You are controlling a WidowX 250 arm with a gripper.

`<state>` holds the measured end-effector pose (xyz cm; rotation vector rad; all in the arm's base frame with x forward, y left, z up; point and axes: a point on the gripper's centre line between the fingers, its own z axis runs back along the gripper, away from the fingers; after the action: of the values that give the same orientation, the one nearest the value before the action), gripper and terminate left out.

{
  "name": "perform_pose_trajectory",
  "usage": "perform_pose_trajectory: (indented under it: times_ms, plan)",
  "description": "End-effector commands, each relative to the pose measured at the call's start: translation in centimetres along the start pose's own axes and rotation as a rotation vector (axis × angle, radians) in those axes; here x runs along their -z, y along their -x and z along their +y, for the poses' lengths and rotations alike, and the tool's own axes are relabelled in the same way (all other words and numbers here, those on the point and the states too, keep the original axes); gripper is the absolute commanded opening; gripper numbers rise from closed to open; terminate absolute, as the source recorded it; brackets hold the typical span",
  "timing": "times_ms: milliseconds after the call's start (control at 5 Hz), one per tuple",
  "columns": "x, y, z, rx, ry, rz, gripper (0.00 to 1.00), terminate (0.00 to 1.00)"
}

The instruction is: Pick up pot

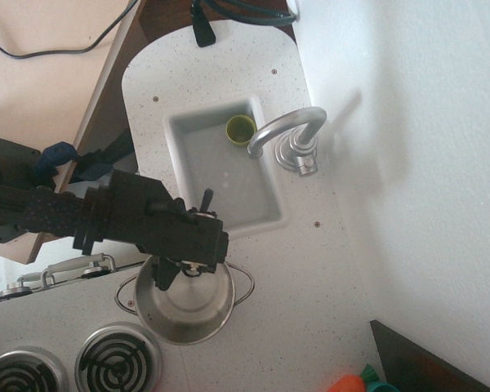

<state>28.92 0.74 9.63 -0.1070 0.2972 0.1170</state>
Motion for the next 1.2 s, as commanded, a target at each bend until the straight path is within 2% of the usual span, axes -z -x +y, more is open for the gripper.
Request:
perform_pose_trajectory:
  times_ms: [0, 200, 400, 600, 800, 1000]
  plan:
    - [-1.1, 1.0, 0.3, -0.088, -0.085, -0.159, 1.00, 0.00]
    - [-0.5, 1.3, 0.2, -0.123, -0.087, -0.233, 1.00, 0.00]
    - [0.1, 1.3, 0.3, -0.170, -0.069, -0.240, 1.00, 0.00]
    - [1.4, 0.1, -0.3, -0.208, -0.039, -0.216, 1.00, 0.00]
    - [1.5, -0.8, -0.9, -0.258, 0.006, -0.227, 1.00, 0.00]
    - [2.0, -2.1, -1.9, -0.195, -0.014, -0.235, 0.00, 0.00]
